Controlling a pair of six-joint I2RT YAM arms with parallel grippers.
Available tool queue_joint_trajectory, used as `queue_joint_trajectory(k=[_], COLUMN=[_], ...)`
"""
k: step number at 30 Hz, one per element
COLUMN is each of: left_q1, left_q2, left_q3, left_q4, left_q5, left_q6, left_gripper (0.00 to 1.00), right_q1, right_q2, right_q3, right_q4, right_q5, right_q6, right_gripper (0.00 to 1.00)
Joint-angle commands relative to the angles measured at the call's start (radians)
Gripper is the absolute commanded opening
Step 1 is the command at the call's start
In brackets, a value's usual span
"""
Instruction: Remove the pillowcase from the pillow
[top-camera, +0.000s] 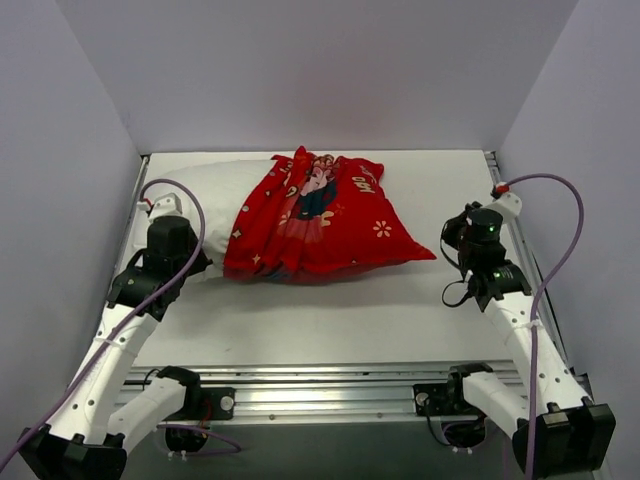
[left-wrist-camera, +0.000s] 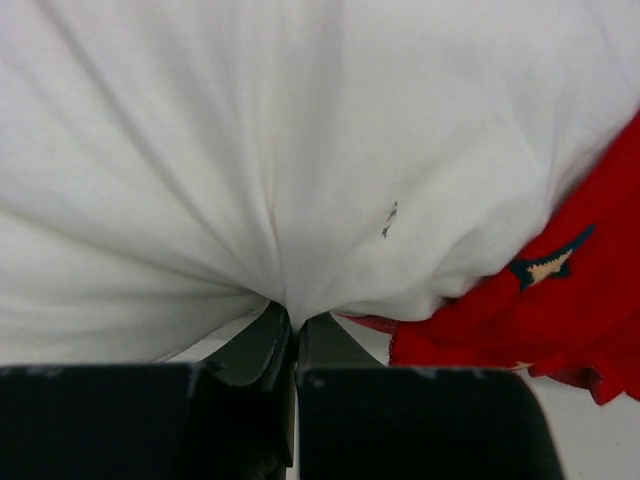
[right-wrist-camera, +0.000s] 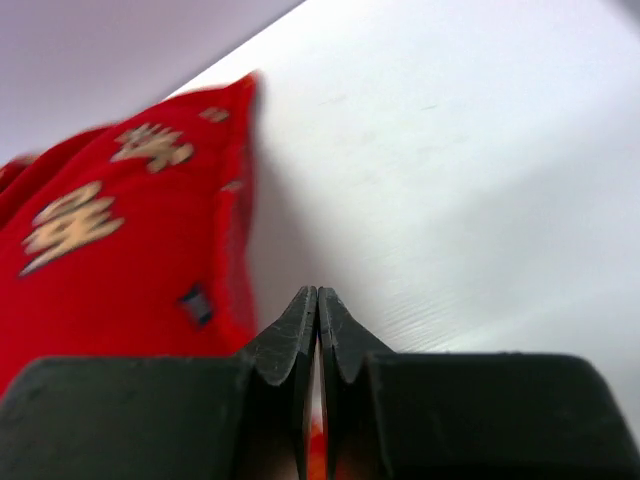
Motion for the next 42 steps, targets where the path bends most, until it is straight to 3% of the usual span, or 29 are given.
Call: queue_joint_trajectory(k=[1,5,9,12,15,18,23,29,33,40,42], left_q1=[-0.008,-0.084,-0.238,-0.279,-0.298,-0.309,-0.316,-0.322,-0.329,-0.329,-0.329], left_q2=[-0.026,0.006,0.052,0.076,0.075,0.067,0.050,0.046,0.044,0.032,0.026], left_q3=[0.111,0.122,0.149,0.161,0.160,0.161,0.160,0.146,0.142,0.146,0.152], left_q4=[0.102,0.136,0.148,0.151,0.166,0.159,0.137,0.140,0.136,0.108,0.087], left_q5=[0.131,0.197,0.156,0.131,0.137,0.145,0.143,0.154,0.154,0.127,0.108], left_q6=[0.045,0.023,0.005,-0.012,-0.025,-0.031,-0.038,-0.049,-0.051,-0.051,-0.048], left_gripper=[0.02,0.02,0.02,0.02,0.02,0.02,0.02,0.02,0.02,0.02,0.02], right_q1=[0.090,0.333,0.555,0.705,0.760,0.760,0.758,0.760,0.758,0.699,0.651], right_q2=[0.024,0.021,0.066,0.125,0.195,0.256,0.346,0.439,0.481,0.493,0.481], right_q3=[0.058,0.070,0.089,0.092,0.086,0.079,0.099,0.144,0.152,0.132,0.100], right_q4=[0.029,0.025,0.012,0.025,0.057,0.115,0.177,0.244,0.278,0.239,0.233], right_q5=[-0.287,-0.192,-0.101,-0.011,0.041,0.054,0.085,0.088,0.120,0.212,0.209], right_q6=[-0.062,-0.084,-0.070,-0.056,-0.039,-0.033,-0.047,-0.056,-0.055,-0.029,-0.006], right_gripper=[0.00,0.05,0.26,0.40,0.56,0.66,0.72,0.71,0.61,0.24,0.08])
